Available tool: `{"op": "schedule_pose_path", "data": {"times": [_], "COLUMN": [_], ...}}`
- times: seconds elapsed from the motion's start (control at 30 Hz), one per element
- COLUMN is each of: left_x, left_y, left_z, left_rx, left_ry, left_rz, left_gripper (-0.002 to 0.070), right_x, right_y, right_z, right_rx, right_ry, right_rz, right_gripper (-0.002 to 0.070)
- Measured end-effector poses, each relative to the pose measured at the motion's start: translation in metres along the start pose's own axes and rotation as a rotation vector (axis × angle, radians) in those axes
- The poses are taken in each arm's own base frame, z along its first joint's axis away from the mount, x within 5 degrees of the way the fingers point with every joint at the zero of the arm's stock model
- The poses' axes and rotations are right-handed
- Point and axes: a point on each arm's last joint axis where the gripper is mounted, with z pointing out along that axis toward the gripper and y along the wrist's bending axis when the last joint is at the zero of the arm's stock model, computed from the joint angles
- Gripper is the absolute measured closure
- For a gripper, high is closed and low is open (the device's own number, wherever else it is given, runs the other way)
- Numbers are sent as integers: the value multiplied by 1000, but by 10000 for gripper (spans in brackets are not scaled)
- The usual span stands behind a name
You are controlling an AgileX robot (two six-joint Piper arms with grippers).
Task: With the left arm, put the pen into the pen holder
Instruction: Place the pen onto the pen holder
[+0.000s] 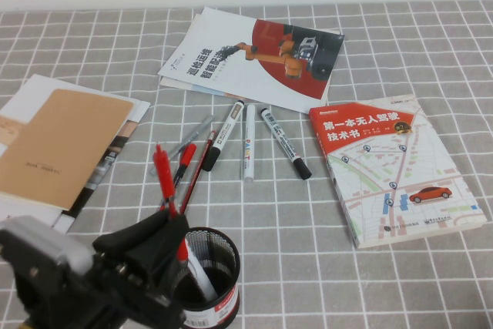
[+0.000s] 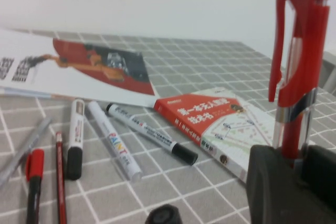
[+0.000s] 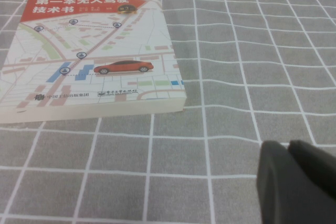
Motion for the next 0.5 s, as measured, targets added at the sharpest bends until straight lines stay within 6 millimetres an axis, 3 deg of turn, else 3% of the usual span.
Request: {"op": "schedule_pose_path", "data": {"times": [0.2, 0.5], "left_x": [1, 19], "left_y": [0, 1], "left_z": [-4, 9], "left_rx": [26, 4], "left_ry": [-42, 22], "left_rz": [38, 51], "left_gripper": [604, 604], "right_x": [0, 0], "right_y": [0, 0], "right_z": [0, 0], "right_rx": [0, 0], "right_ry": [0, 0], "right_rz": [0, 0], "right_gripper": [691, 691]}}
